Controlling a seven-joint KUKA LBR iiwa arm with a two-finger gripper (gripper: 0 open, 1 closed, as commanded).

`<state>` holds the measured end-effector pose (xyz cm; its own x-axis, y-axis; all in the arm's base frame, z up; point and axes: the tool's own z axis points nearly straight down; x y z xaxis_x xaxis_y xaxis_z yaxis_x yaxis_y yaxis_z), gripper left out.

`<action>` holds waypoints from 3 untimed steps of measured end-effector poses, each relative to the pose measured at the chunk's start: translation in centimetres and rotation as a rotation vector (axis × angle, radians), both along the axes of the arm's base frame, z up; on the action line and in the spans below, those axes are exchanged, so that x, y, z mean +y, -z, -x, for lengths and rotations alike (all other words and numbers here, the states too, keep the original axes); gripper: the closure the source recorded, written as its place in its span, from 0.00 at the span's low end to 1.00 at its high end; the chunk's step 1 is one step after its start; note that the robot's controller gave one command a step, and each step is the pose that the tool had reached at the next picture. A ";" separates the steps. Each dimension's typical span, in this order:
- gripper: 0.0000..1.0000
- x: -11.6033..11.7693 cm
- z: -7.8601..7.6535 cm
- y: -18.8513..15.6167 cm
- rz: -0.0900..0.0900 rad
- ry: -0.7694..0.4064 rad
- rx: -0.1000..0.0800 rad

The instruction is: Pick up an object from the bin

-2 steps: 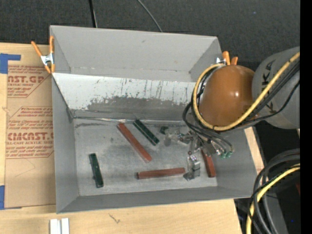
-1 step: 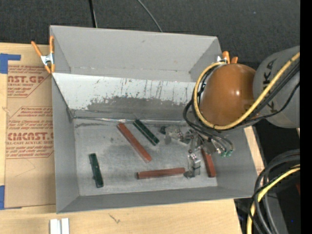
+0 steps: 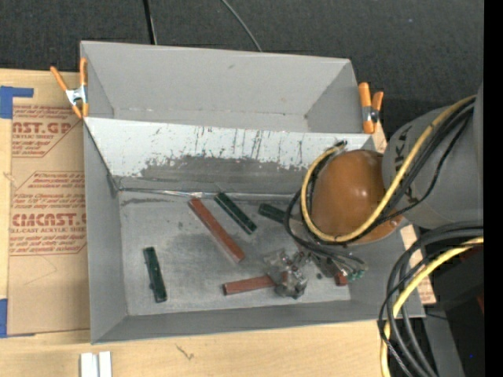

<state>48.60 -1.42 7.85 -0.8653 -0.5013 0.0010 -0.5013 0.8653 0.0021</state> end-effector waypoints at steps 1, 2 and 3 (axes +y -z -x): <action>1.00 0.0 0.0 0.0 0.000 0.000 0.000; 1.00 -0.1 -0.4 -5.4 0.000 0.006 0.005; 1.00 -1.6 -1.5 -11.4 0.000 -0.052 -0.002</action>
Offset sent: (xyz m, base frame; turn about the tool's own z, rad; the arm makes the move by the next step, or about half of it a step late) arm 0.0130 -0.0042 0.1406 0.0173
